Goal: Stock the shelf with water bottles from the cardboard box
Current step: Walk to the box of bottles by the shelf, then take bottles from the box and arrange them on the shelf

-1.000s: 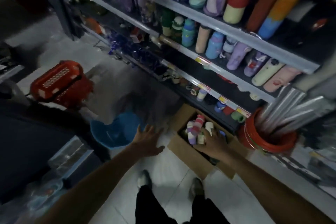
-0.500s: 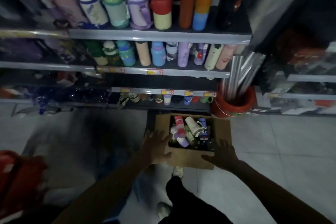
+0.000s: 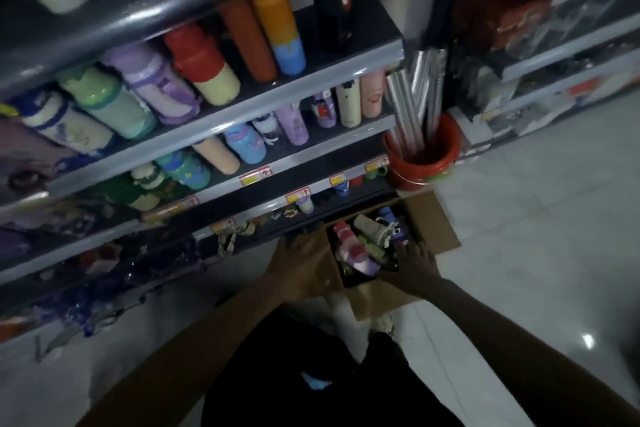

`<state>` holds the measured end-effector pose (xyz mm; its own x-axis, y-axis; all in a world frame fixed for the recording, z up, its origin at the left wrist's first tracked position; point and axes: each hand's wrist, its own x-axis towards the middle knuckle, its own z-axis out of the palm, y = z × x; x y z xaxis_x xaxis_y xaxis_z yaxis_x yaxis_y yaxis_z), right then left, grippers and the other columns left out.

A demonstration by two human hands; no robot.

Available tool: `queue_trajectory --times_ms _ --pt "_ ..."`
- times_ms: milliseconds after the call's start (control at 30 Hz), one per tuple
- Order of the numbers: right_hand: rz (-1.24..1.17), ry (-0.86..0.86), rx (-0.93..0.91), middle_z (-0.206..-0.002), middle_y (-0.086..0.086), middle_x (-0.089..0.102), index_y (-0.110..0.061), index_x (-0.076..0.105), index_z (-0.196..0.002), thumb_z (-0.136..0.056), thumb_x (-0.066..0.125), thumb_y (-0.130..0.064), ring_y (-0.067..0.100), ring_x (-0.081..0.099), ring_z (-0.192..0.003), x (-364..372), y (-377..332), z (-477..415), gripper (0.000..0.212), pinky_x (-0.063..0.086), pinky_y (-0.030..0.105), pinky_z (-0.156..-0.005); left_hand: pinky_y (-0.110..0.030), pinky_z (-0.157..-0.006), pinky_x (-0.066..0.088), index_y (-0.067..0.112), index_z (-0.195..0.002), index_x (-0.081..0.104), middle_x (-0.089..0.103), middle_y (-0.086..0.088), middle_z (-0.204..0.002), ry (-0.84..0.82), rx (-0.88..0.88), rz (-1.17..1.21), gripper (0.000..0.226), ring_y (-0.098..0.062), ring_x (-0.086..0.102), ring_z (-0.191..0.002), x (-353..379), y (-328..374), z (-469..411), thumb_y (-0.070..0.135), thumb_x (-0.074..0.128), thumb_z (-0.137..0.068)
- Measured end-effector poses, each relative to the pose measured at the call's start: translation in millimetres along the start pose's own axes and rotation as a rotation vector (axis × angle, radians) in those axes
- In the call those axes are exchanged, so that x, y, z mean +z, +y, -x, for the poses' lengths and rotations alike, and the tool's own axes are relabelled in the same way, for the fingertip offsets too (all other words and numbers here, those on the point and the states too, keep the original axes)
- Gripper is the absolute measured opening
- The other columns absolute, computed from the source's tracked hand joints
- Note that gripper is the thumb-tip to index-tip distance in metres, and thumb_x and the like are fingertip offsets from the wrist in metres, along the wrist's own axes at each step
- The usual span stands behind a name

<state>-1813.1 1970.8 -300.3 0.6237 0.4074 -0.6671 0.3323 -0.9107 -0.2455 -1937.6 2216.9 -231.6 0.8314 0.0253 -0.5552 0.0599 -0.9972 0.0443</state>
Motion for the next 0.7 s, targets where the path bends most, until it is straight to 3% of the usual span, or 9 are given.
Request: queue_trajectory --times_ms 100,233,500,700 --pt "-0.101 0.007 0.071 -0.17 0.016 0.011 -0.018 0.012 -0.164 -0.071 0.04 -0.095 0.038 0.007 -0.157 -0.2 -12.7 0.7 0.124 0.013 0.051 -0.124 -0.056 -0.119 0.02 0.026 -0.161 0.015 0.014 -0.008 -0.168 -0.092 0.063 0.004 0.087 -0.034 0.021 -0.152 -13.3 -16.1 -21.4 0.061 0.052 -0.091" --pt "-0.196 -0.019 0.212 -0.165 0.016 0.021 -0.022 0.021 -0.161 -0.085 0.053 -0.078 0.036 0.018 -0.154 27.4 -26.5 -4.9 0.1 0.02 0.046 -0.121 -0.059 -0.12 0.017 0.027 -0.161 0.013 0.012 -0.007 -0.168 -0.179 0.164 -0.07 0.087 -0.034 0.015 -0.153 0.2 -50.5 -58.5 0.065 0.05 -0.092" --pt "-0.335 -0.001 0.524 -0.158 0.018 0.032 -0.017 0.026 -0.157 -0.085 0.055 -0.076 0.038 0.025 -0.149 110.8 -89.4 -45.0 0.097 0.026 0.051 -0.118 -0.063 -0.118 0.018 0.029 -0.16 0.017 0.029 -0.006 -0.161 -0.231 0.464 -0.183 0.086 -0.032 0.024 -0.149 73.4 -138.2 -160.7 0.068 0.046 -0.089" --pt "-0.46 -0.012 0.58 -0.161 0.017 0.031 -0.018 0.023 -0.16 -0.087 0.057 -0.072 0.035 0.025 -0.15 168.6 -142.8 -96.4 0.097 0.026 0.049 -0.12 -0.059 -0.117 0.024 0.027 -0.16 0.019 0.031 -0.008 -0.16 -0.305 0.425 -0.105 0.085 -0.034 0.028 -0.147 148.4 -191.4 -194.6 0.065 0.049 -0.09"
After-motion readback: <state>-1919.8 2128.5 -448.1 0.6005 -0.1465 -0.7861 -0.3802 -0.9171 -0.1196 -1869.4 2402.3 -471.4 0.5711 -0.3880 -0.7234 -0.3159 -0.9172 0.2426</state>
